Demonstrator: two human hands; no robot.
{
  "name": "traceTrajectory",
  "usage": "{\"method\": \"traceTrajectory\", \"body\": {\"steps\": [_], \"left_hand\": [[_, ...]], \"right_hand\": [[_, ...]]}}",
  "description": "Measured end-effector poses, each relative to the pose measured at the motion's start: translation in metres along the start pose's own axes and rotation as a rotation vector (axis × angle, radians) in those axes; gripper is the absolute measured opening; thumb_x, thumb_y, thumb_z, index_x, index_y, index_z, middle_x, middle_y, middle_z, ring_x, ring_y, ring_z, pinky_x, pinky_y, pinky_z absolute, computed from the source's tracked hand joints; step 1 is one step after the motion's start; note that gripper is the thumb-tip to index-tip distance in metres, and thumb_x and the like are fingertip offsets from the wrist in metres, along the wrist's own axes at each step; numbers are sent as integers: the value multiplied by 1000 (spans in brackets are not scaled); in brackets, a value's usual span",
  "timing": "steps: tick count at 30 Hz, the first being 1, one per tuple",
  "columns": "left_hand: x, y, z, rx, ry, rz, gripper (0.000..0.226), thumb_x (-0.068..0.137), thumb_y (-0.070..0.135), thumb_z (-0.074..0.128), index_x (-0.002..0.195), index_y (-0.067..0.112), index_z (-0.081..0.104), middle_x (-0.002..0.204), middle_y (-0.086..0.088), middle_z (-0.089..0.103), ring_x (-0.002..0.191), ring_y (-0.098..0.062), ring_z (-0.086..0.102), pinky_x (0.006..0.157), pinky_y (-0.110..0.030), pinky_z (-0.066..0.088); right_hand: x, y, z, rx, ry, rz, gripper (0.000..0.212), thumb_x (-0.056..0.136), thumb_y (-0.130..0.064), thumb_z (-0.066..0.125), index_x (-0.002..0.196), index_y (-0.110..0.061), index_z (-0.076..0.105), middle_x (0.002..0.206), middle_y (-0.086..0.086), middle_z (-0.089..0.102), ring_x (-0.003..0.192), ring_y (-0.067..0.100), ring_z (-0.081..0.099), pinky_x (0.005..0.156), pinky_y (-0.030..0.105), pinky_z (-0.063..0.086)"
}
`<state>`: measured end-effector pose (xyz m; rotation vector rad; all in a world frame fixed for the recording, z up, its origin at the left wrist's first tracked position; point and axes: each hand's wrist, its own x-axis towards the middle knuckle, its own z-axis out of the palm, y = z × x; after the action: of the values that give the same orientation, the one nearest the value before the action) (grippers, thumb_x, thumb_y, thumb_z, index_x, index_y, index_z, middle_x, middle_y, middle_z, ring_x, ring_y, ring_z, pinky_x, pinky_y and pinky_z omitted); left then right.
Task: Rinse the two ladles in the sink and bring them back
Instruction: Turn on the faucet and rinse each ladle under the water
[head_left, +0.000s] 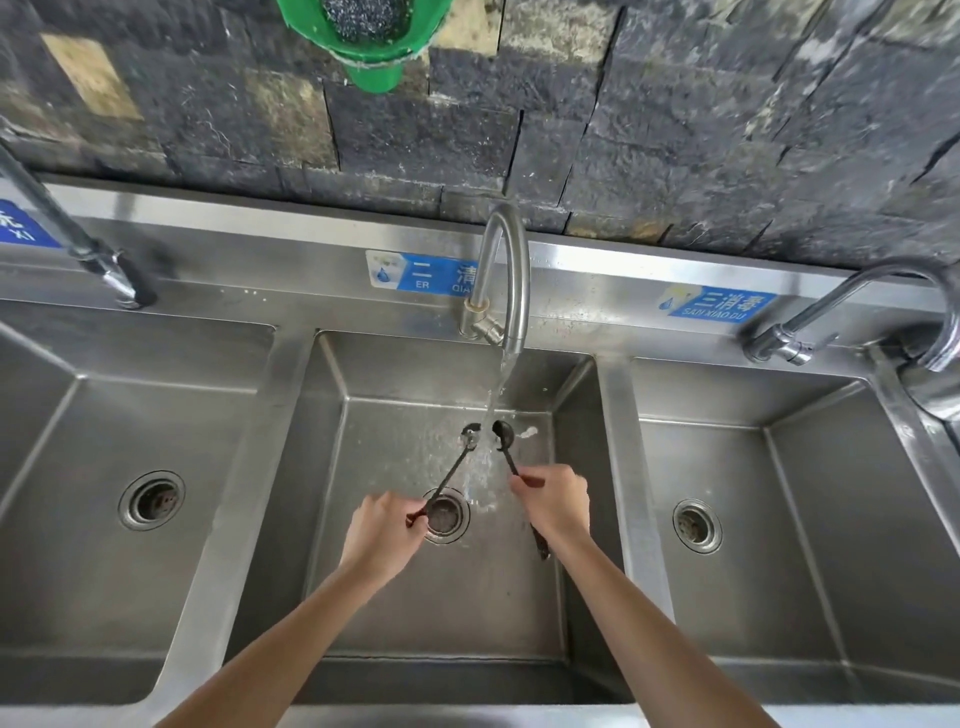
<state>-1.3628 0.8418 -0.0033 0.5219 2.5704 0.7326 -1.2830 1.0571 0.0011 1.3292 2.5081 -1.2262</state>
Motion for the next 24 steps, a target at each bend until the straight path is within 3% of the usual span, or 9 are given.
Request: {"method": "traceTrajectory", "body": {"steps": [2,4,6,8,13,16,20,22,24], "left_hand": [[2,-2,-2,150,42,82,21,94,22,60,105,21,78,89,-4,75,79,-31,72,68,-36,58],[4,-3,-6,249,98,168,17,95,22,62,94,20,79,83,1,71,70,-27,70,56,-32,51],[5,-2,-12,320,142,268,8,84,16,78,76,17,78,71,2,65,58,-22,65,44,-28,44],[5,-4,-16,373,194,369,19,66,8,91,63,14,73,61,2,59,51,-19,60,33,-24,41],[8,-12,-23,540,222,502,35,42,-4,91,66,14,73,63,1,58,55,-17,61,28,-20,35],[10,-15,-24,563,251,571,37,39,-6,87,68,14,73,64,1,59,56,-16,62,28,-21,35],[12,-13,-21,431,233,462,31,51,-2,90,71,16,75,66,2,61,56,-19,62,31,-24,43],[13,-11,-18,204,218,250,19,73,8,83,84,23,80,75,3,67,64,-23,66,46,-32,52],[11,-8,-18,-60,107,45,20,85,18,75,102,26,81,83,7,73,73,-20,71,65,-34,57]], "right_hand": [[-1,-3,2,-170,10,-60,22,90,-29,68,72,-17,75,58,-2,68,59,23,67,51,27,48],[0,-8,3,-273,31,-93,21,88,-30,66,72,-18,71,57,-3,64,58,25,64,51,29,48],[1,-10,2,-332,39,-108,17,88,-33,66,78,-22,74,64,-4,68,65,27,67,57,32,53],[2,-11,2,-348,39,-120,17,89,-37,67,82,-25,77,67,-5,70,67,26,68,60,34,58],[3,-10,0,-353,39,-156,14,91,-38,71,90,-26,79,77,-4,76,73,26,72,67,40,62],[4,-8,0,-344,53,-166,12,91,-34,72,91,-24,79,78,-4,76,74,25,72,67,41,63],[3,-7,-2,-204,55,-87,10,92,-35,73,90,-29,81,73,-9,74,72,22,70,63,33,57],[5,-7,-2,-23,58,-19,12,93,-33,74,90,-25,82,72,-4,76,71,22,71,68,38,62],[6,-8,-2,214,54,82,7,91,-29,78,91,-24,83,72,-6,76,71,15,72,75,38,65]]}}
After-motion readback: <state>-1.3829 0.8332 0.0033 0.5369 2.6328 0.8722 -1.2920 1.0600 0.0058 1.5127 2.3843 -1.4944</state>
